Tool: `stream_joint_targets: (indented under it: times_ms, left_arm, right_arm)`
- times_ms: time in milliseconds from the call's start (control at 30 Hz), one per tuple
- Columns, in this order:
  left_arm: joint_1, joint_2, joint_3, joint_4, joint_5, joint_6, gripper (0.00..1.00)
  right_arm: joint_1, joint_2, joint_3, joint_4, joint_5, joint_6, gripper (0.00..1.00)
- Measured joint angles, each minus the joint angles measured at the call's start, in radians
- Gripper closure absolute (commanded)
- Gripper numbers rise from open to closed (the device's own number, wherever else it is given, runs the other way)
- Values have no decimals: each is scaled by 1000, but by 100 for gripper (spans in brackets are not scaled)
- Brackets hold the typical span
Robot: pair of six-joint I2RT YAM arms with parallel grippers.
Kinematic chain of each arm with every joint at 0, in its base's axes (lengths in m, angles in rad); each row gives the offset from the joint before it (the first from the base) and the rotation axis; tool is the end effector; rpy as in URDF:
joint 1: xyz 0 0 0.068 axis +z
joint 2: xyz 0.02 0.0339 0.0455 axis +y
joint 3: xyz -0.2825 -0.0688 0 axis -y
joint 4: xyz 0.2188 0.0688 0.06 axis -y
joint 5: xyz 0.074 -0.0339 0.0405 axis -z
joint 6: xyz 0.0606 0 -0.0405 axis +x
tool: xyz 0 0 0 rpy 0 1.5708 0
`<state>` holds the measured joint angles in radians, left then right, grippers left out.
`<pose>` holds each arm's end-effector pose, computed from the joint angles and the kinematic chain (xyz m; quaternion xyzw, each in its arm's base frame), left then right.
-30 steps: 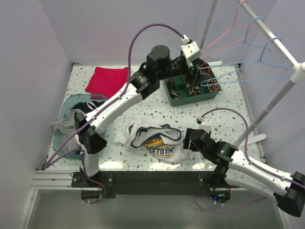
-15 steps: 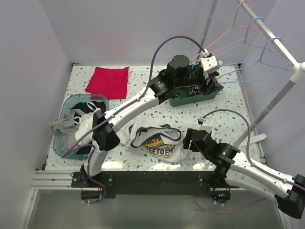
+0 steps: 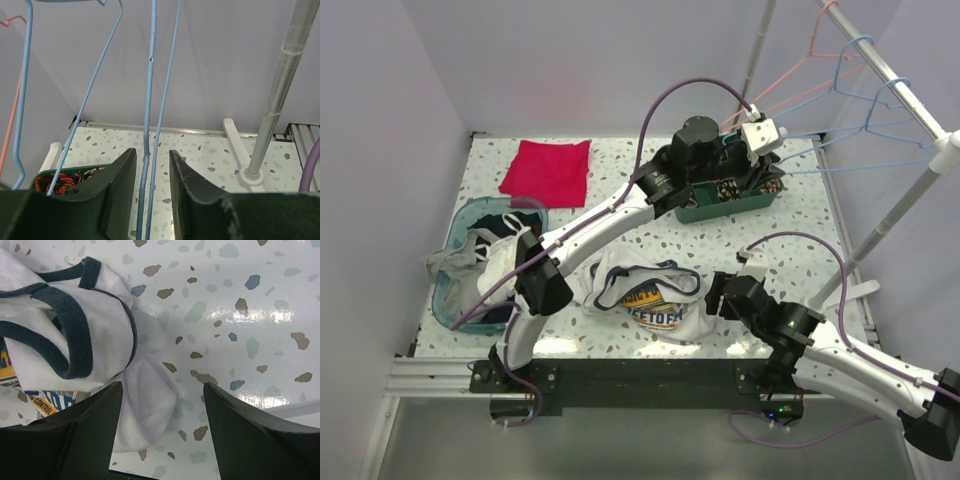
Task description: Place the tank top on the hanger
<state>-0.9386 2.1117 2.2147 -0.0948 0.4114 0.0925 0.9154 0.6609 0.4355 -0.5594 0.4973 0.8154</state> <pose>0.2797 -0.4229 0.4389 0.4660 0.5283 -0.4165 0.5747 0.0922 0.0725 0.2066 0.0494 0.8989 0.1352 0.4137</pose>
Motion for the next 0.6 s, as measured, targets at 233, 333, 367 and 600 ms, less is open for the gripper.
stream_joint_targets:
  times_ms: [233,333,367,600]
  left_arm:
    - [-2,0,0,-1,-8,11,79]
    - [-6,3,0,-2,-12,22,89]
    - [-8,4,0,-3,-12,24,92]
    - [-25,12,0,5,-39,28,100]
  right_arm:
    - [0,0,0,0,0,-1,30]
    - [0,0,0,0,0,-1,30]
    - [0,0,0,-1,0,-1,30]
    - [0,0,1,-2,1,-5,30]
